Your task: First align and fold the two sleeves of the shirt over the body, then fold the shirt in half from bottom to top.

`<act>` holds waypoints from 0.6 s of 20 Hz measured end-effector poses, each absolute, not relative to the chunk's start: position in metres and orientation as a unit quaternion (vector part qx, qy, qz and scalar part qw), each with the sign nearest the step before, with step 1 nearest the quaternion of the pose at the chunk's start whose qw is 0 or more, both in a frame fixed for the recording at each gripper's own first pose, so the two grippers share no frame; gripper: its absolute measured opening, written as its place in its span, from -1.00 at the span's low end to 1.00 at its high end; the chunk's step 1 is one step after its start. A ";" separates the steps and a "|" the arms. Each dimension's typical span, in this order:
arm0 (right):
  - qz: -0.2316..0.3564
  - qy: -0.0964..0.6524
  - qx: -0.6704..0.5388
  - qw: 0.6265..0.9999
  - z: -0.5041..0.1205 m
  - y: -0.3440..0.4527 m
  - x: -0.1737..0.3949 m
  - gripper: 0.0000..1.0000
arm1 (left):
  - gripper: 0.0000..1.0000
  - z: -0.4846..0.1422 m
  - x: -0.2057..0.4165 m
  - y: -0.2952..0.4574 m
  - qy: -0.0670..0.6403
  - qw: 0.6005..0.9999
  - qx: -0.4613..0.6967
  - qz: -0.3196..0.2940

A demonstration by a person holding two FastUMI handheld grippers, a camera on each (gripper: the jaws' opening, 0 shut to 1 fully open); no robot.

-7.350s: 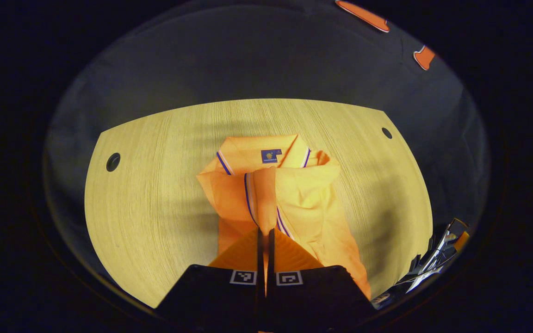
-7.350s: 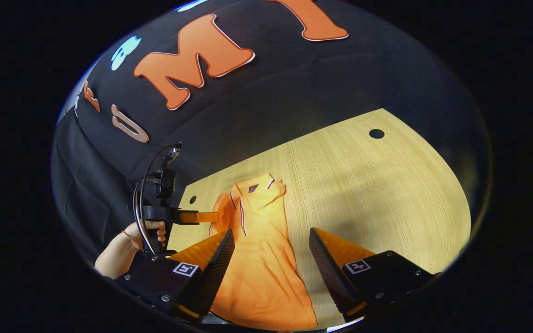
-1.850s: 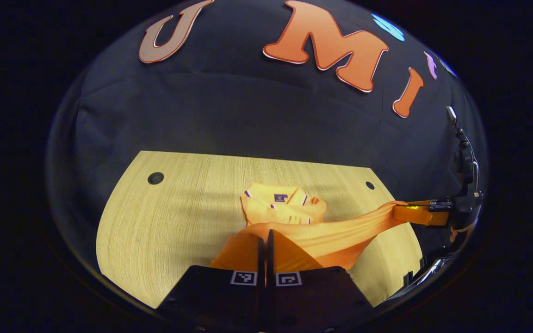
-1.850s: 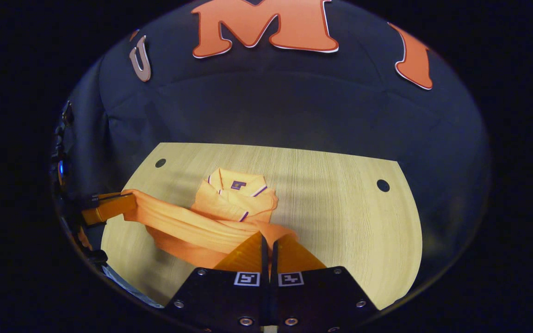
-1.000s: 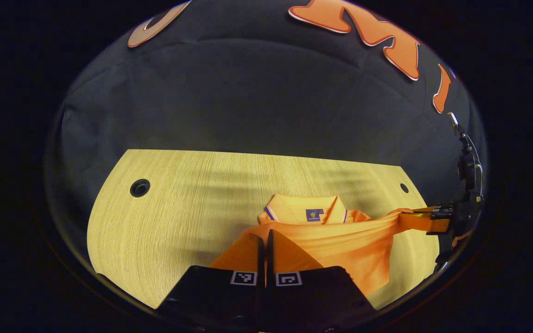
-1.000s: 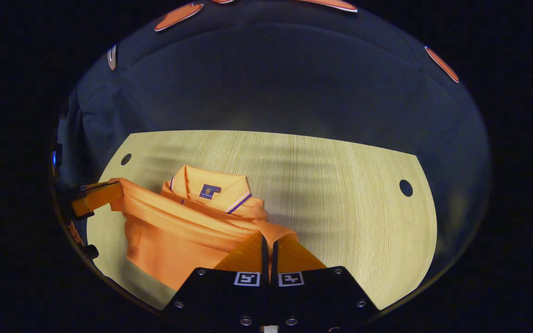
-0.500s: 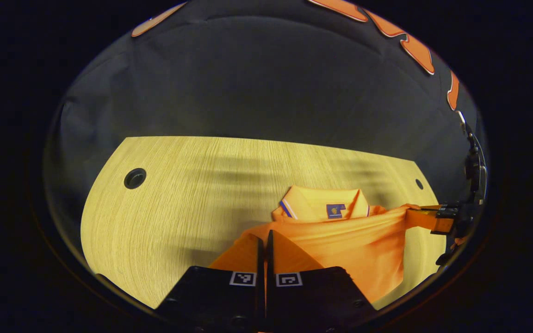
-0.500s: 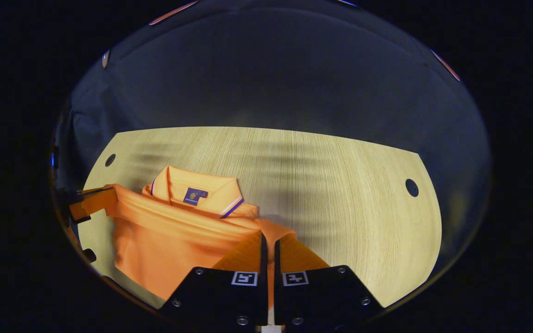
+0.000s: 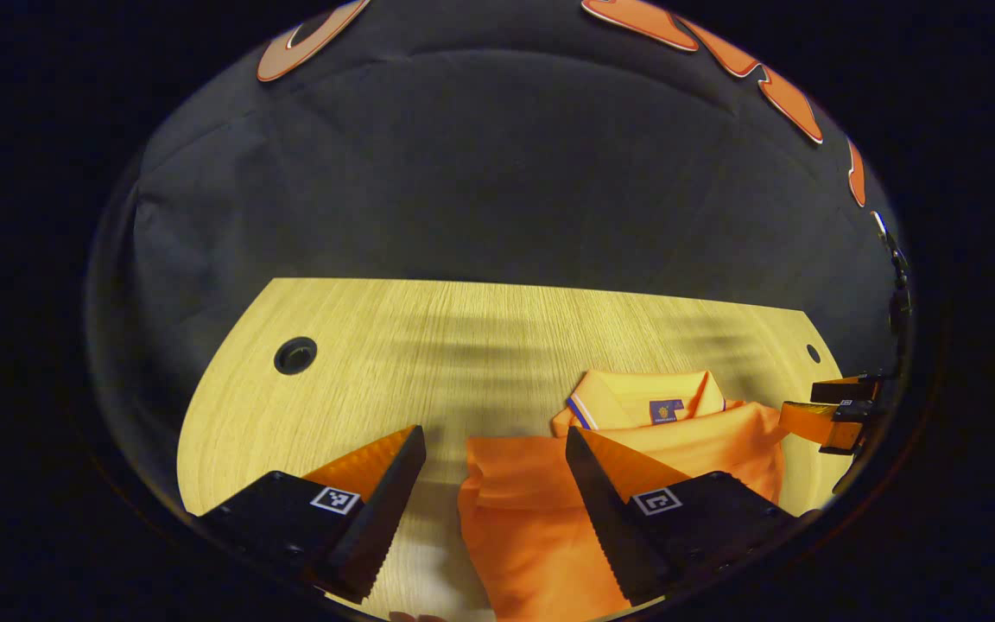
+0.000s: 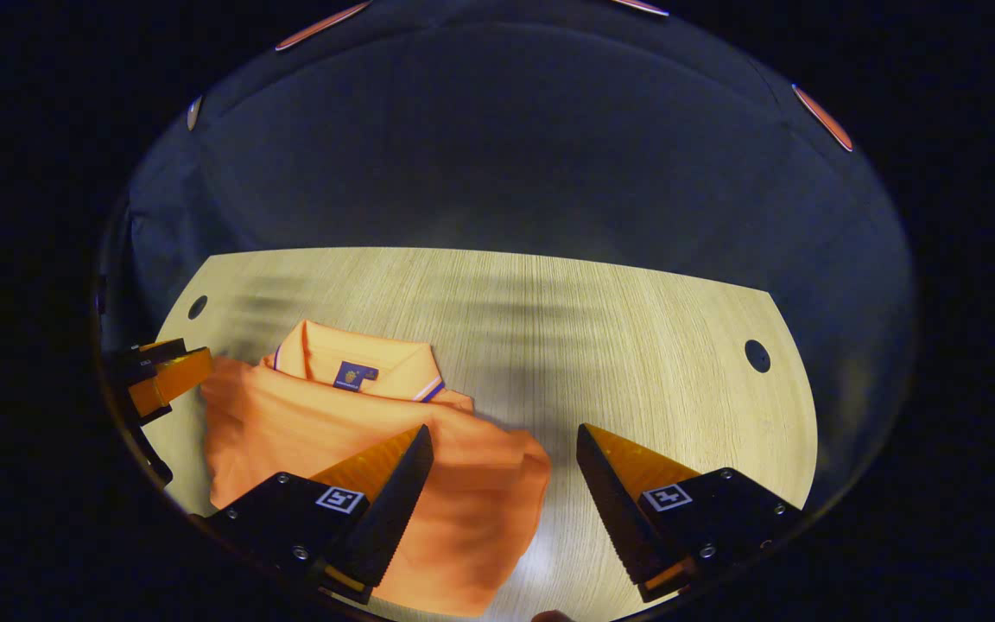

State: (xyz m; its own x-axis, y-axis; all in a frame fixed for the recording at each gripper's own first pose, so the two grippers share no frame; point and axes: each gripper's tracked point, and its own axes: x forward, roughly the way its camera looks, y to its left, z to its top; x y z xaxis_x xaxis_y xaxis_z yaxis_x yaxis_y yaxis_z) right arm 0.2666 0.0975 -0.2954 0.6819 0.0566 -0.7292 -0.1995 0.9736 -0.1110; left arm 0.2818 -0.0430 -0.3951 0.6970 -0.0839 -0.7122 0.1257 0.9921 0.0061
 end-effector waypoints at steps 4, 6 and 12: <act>0.069 0.371 -0.078 0.923 -0.270 0.099 0.264 1.00 | 0.97 -0.355 0.287 -0.046 0.349 0.934 0.044 -0.063; 0.068 0.355 -0.067 0.930 -0.248 0.099 0.261 1.00 | 0.97 -0.330 0.286 -0.052 0.327 0.941 0.041 -0.069; 0.078 0.279 -0.044 0.956 -0.162 0.097 0.234 1.00 | 0.96 -0.230 0.270 -0.049 0.236 0.967 0.057 -0.075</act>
State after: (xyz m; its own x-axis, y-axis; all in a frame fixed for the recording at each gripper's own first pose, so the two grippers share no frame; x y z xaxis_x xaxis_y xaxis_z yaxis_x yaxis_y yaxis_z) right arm 0.2344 0.0966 -0.1615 0.8316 0.1244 -0.5412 -0.1740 0.9839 -0.0412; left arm 0.2703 -0.0495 -0.2300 0.8770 -0.1187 -0.4656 0.1722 0.9823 0.0740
